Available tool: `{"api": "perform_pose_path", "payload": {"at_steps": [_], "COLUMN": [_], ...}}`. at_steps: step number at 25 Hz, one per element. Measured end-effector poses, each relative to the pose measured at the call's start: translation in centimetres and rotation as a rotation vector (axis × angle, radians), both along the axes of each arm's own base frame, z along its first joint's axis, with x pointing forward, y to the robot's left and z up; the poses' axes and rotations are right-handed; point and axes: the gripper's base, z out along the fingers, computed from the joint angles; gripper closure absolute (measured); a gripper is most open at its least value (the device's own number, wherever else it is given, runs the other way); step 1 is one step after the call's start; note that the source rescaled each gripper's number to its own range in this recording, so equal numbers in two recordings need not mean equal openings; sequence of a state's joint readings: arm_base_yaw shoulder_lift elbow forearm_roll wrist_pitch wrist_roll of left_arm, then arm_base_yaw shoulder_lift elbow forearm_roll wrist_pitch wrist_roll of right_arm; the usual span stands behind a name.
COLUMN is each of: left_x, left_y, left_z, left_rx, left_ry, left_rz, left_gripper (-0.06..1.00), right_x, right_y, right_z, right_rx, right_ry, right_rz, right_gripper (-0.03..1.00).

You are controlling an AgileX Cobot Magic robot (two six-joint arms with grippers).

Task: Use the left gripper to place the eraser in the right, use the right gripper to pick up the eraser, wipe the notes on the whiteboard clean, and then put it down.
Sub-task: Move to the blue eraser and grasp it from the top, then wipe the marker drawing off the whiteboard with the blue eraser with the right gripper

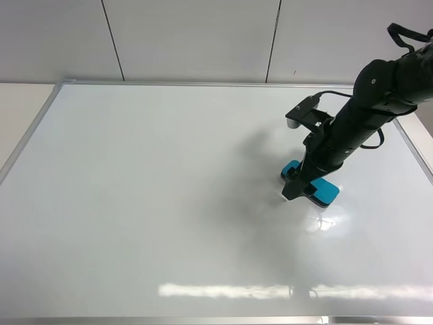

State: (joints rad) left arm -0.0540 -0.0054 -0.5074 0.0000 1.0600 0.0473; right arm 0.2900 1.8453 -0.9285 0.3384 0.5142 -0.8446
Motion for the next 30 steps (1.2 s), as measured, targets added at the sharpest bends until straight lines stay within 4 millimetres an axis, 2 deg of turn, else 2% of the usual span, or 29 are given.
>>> {"api": "perform_pose_path", "payload": {"at_steps": [5,7,8,10,11,12,13,23,26,30], "left_x": [0.0,0.0,0.0,0.0,0.0,0.0,0.0,0.0,0.0,0.0], "left_y": [0.0,0.0,0.0,0.0,0.0,0.0,0.0,0.0,0.0,0.0], "left_z": [0.0,0.0,0.0,0.0,0.0,0.0,0.0,0.0,0.0,0.0], "left_rx": [0.0,0.0,0.0,0.0,0.0,0.0,0.0,0.0,0.0,0.0], "left_ry": [0.0,0.0,0.0,0.0,0.0,0.0,0.0,0.0,0.0,0.0], "left_rz": [0.0,0.0,0.0,0.0,0.0,0.0,0.0,0.0,0.0,0.0], "left_gripper": [-0.06,-0.06,-0.06,-0.06,-0.06,-0.06,-0.06,-0.06,-0.06,-0.06], "right_x": [0.1,0.1,0.1,0.1,0.1,0.1,0.1,0.1,0.4,1.7], "right_y": [0.0,0.0,0.0,0.0,0.0,0.0,0.0,0.1,-0.2,-1.2], "right_z": [0.0,0.0,0.0,0.0,0.0,0.0,0.0,0.5,1.9,4.3], "right_rx": [0.001,-0.001,-0.001,-0.003,-0.002,-0.001,-0.001,0.021,0.045,0.075], "right_ry": [-0.009,-0.013,-0.015,-0.015,-0.014,-0.013,-0.012,-0.015,-0.072,-0.135], "right_rz": [0.0,0.001,-0.001,-0.009,-0.011,-0.018,-0.02,-0.052,-0.102,-0.236], "right_gripper": [-0.03,0.03,0.13,0.42,0.63,0.89,0.97,0.95,0.95,0.95]}}
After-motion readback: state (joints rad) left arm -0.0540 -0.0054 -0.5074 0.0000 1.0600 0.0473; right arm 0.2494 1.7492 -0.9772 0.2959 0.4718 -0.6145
